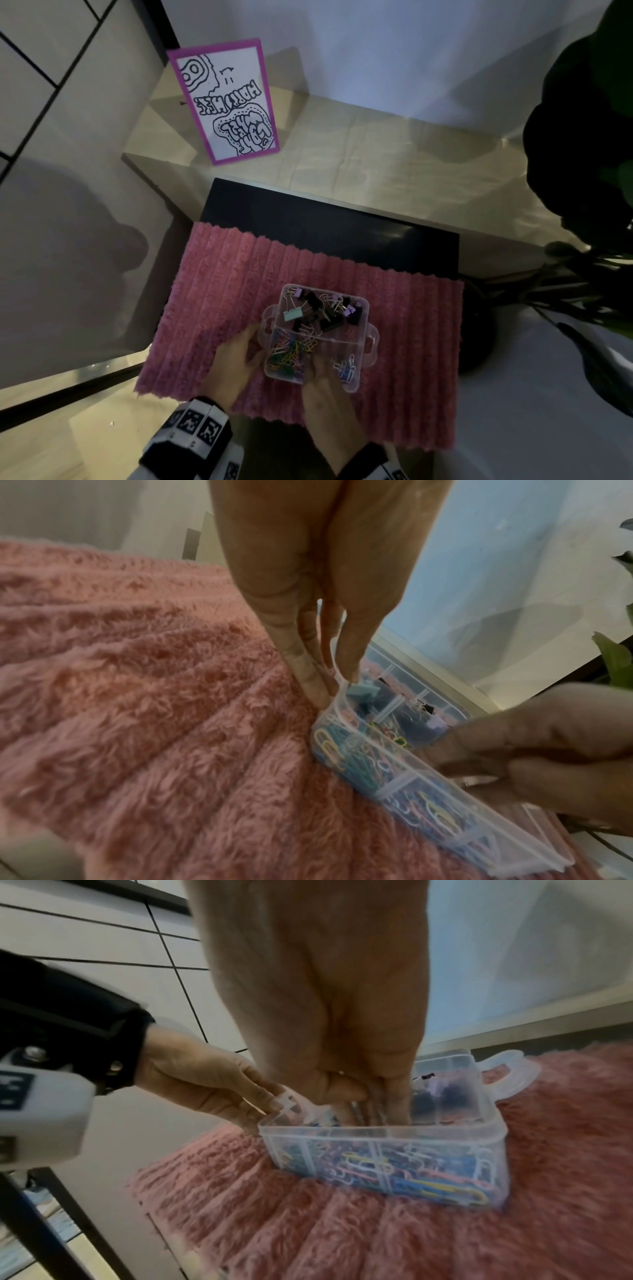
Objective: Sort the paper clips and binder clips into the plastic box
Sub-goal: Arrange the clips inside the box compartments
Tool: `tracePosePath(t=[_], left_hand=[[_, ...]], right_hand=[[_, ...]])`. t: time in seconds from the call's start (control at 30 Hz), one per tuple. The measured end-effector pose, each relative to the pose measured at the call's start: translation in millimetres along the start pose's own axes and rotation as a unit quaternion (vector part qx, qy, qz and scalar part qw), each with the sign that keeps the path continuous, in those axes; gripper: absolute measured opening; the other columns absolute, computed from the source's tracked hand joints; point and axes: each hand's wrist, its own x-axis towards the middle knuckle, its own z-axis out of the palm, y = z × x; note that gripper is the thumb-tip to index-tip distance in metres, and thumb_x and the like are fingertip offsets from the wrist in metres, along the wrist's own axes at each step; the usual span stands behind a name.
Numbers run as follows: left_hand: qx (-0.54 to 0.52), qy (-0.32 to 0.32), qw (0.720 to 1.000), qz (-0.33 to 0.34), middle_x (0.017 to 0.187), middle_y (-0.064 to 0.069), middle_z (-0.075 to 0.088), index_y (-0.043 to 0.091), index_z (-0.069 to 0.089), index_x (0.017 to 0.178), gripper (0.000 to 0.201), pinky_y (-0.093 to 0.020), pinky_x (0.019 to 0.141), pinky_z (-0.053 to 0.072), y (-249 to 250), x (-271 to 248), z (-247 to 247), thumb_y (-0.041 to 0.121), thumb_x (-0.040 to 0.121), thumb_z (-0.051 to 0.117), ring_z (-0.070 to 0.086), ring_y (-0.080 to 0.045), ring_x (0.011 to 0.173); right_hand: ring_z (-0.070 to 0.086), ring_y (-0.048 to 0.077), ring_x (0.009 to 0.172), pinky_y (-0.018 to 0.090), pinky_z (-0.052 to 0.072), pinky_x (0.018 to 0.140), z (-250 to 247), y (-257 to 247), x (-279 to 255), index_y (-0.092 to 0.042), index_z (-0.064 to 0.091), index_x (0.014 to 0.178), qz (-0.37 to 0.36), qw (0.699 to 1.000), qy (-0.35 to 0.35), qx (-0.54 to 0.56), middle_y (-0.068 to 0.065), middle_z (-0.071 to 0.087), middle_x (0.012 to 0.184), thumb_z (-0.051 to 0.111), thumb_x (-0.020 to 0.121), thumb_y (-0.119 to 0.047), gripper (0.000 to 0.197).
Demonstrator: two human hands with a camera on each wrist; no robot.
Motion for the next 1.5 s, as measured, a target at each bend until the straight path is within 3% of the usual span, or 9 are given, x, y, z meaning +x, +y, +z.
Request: tracePosePath(t=[0.1, 0.3, 0.5, 0.67, 0.8, 0.93, 1.1, 1.33, 1.5], left_hand=[[0.002, -0.005, 1.000, 0.001, 0.103, -0.002, 0.067, 0.013, 0.052, 0.124, 0.041, 0.000, 0.065, 0.035, 0.6, 0.0, -1.1, 0.007, 0.084, 0.059, 0.055, -0.004, 0.084], [-0.011, 0.001, 1.000, -0.004, 0.095, 0.004, 0.063, 0.015, 0.052, 0.124, 0.041, -0.002, 0.065, 0.033, -2.4, 0.3, 0.6, 0.008, 0.084, 0.060, 0.056, -0.005, 0.084], [0.031, 0.017, 0.999, 0.002, 0.106, -0.002, 0.060, 0.014, 0.053, 0.122, 0.037, -0.022, 0.083, 0.042, -3.5, 0.5, 3.1, 0.014, 0.085, 0.058, 0.055, -0.014, 0.095], [0.164, 0.136, 0.962, 0.172, 0.100, -0.001, 0.055, 0.016, 0.058, 0.101, 0.025, -0.017, 0.072, 0.044, 21.5, 0.9, -6.8, 0.029, 0.085, 0.043, 0.040, -0.008, 0.092], [0.175, 0.007, 0.961, 0.213, 0.102, 0.001, 0.062, 0.018, 0.065, 0.096, 0.015, -0.025, 0.063, 0.056, 35.1, 9.4, 2.0, 0.016, 0.086, 0.055, 0.056, -0.006, 0.086], [0.276, -0.121, 0.922, 0.242, 0.118, -0.006, 0.062, 0.011, 0.060, 0.114, 0.038, -0.031, 0.072, 0.059, 29.6, 7.5, 28.0, -0.003, 0.078, 0.057, 0.061, -0.021, 0.102], [0.389, -0.107, 0.879, 0.255, 0.103, 0.002, 0.072, 0.016, 0.072, 0.099, 0.064, -0.019, 0.054, 0.058, 29.5, -1.1, 39.1, 0.022, 0.038, 0.089, 0.069, -0.013, 0.087], [0.407, -0.080, 0.878, 0.240, 0.106, 0.001, 0.071, 0.020, 0.071, 0.102, 0.069, -0.021, 0.049, 0.055, 34.8, -0.4, 45.4, 0.028, 0.036, 0.088, 0.069, -0.016, 0.090], [0.385, -0.121, 0.888, 0.222, 0.086, 0.010, 0.069, 0.028, 0.071, 0.091, 0.060, -0.014, 0.043, 0.051, 23.2, 1.2, 44.8, 0.023, 0.033, 0.087, 0.066, -0.006, 0.073]], right_hand=[[0.065, -0.001, 0.074, 0.010, 0.054, 0.062, -0.3, 3.5, -5.1, -0.026, 0.071, 0.082, -0.047, 0.999, 0.010, 0.008, -0.010, 0.070, 0.087, 0.085, 0.042, -0.032, 0.042], [0.064, 0.014, 0.065, 0.023, 0.058, 0.059, -11.3, 22.9, 0.0, -0.015, 0.068, 0.056, 0.011, 0.997, 0.036, -0.068, 0.002, 0.068, 0.063, 0.090, 0.034, -0.018, 0.031], [0.061, 0.015, 0.065, 0.022, 0.051, 0.045, -66.0, 48.6, 21.4, -0.015, 0.067, 0.065, -0.028, 0.987, 0.149, -0.060, 0.000, 0.065, 0.071, 0.084, 0.044, -0.010, 0.027], [0.058, 0.014, 0.055, 0.020, 0.037, 0.038, -69.4, 77.1, 64.4, -0.018, 0.062, 0.045, -0.134, 0.964, 0.031, -0.226, -0.004, 0.059, 0.054, 0.087, 0.035, -0.014, 0.027], [0.056, 0.011, 0.050, 0.018, 0.040, 0.041, -65.4, 79.1, 75.8, -0.020, 0.059, 0.041, -0.196, 0.944, -0.019, -0.263, -0.006, 0.058, 0.048, 0.088, 0.031, -0.021, 0.030], [0.058, 0.011, 0.052, 0.019, 0.045, 0.045, -58.2, 82.1, 79.7, -0.020, 0.061, 0.042, -0.205, 0.943, -0.014, -0.262, -0.005, 0.060, 0.049, 0.087, 0.034, -0.020, 0.028], [0.056, 0.010, 0.052, 0.020, 0.046, 0.048, -55.3, 86.0, 82.8, -0.021, 0.058, 0.041, -0.207, 0.943, -0.007, -0.259, -0.007, 0.058, 0.047, 0.087, 0.038, -0.023, 0.029], [0.057, 0.010, 0.058, 0.021, 0.045, 0.046, -77.8, 87.9, 73.7, -0.021, 0.061, 0.053, -0.218, 0.954, 0.058, -0.196, -0.008, 0.060, 0.056, 0.078, 0.053, -0.024, 0.017], [0.060, 0.007, 0.062, 0.019, 0.048, 0.039, -71.1, 71.4, 31.9, -0.023, 0.065, 0.070, -0.164, 0.977, 0.111, -0.081, -0.010, 0.063, 0.071, 0.083, 0.054, -0.023, 0.025]])
